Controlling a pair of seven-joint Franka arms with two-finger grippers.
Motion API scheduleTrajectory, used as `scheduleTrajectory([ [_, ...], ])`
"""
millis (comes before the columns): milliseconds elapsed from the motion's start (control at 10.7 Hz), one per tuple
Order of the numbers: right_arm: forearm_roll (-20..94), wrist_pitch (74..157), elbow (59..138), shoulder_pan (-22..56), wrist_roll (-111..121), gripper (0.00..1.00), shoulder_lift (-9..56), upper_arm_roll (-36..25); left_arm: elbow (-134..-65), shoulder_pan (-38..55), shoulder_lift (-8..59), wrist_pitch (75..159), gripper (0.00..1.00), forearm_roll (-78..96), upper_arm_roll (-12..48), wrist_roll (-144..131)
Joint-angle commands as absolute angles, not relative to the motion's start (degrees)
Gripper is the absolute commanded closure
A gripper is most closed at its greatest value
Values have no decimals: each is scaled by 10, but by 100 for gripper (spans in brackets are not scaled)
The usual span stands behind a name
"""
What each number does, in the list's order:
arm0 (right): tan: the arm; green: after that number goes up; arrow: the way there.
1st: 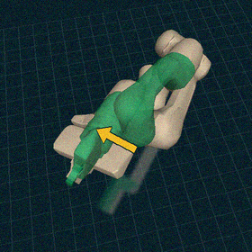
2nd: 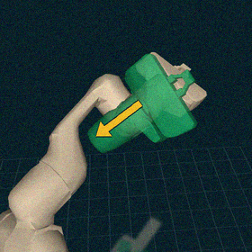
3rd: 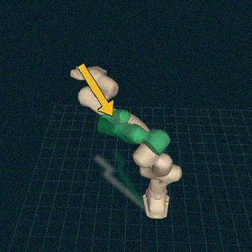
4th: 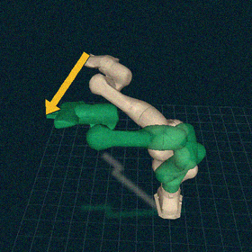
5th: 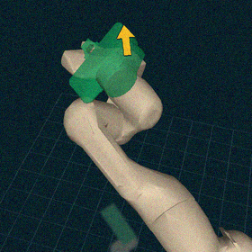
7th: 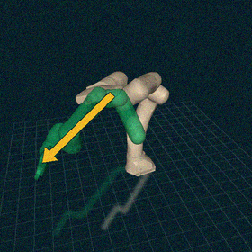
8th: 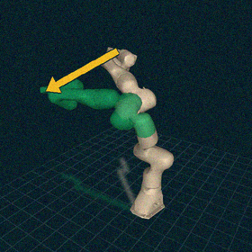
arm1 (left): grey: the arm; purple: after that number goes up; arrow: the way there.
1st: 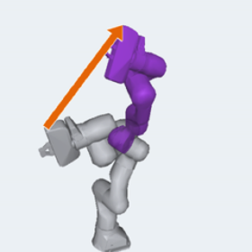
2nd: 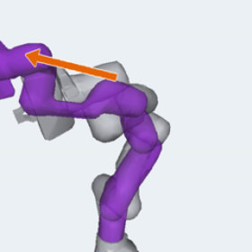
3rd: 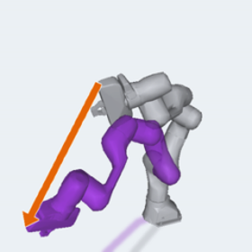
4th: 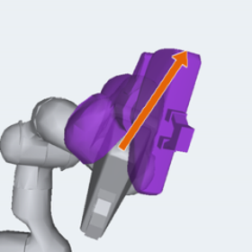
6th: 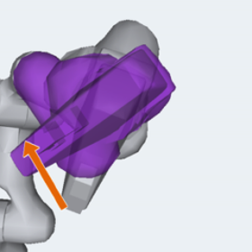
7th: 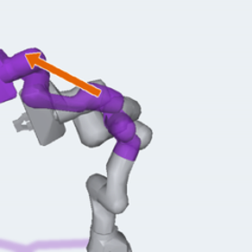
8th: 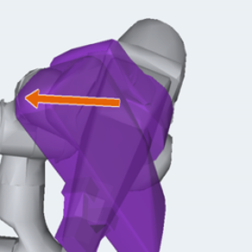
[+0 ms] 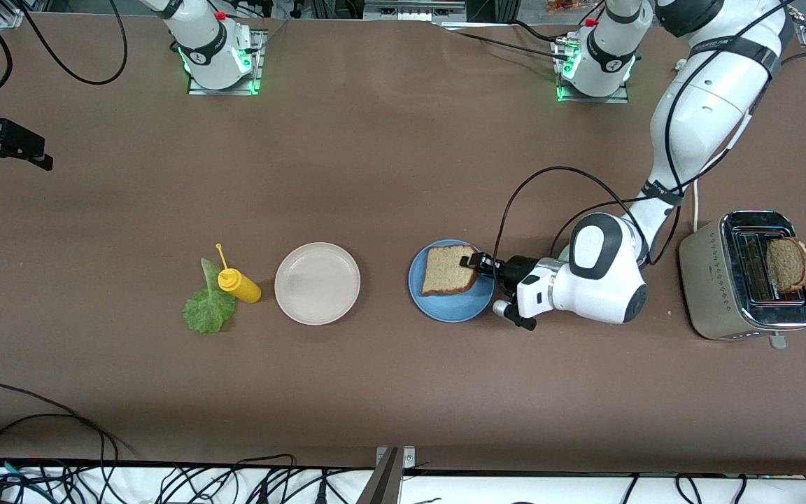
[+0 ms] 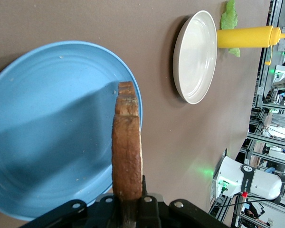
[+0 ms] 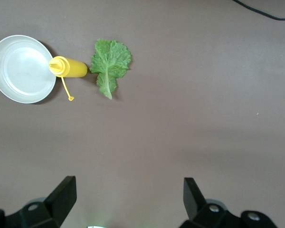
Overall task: Make sandwich in blue plate with both arms
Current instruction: 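Lift the bread slice out and carry it to the blue plate, then lay the bread flat on the blue plate and open the left gripper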
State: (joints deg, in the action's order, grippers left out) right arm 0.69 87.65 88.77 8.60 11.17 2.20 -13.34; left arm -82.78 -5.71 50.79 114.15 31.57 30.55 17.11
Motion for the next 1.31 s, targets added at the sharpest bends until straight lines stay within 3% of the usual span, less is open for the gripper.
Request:
scheduleTrajectory([
  [0, 15, 866, 876, 85, 121, 0, 24, -137, -805, -50, 527, 1152, 96, 334, 305, 187],
  [94, 15, 866, 876, 85, 121, 0, 24, -136, -805, -50, 532, 1162, 37, 334, 305, 187],
  [188, 15, 866, 876, 85, 121, 0, 24, -137, -806, -50, 532, 1166, 0, 327, 305, 194],
  [939, 15, 866, 876, 85, 121, 0, 24, -136, -805, -61, 496, 1162, 0, 163, 282, 235],
  [1220, 15, 866, 876, 85, 121, 0, 24, -136, -806, -73, 444, 1109, 0, 86, 276, 200],
])
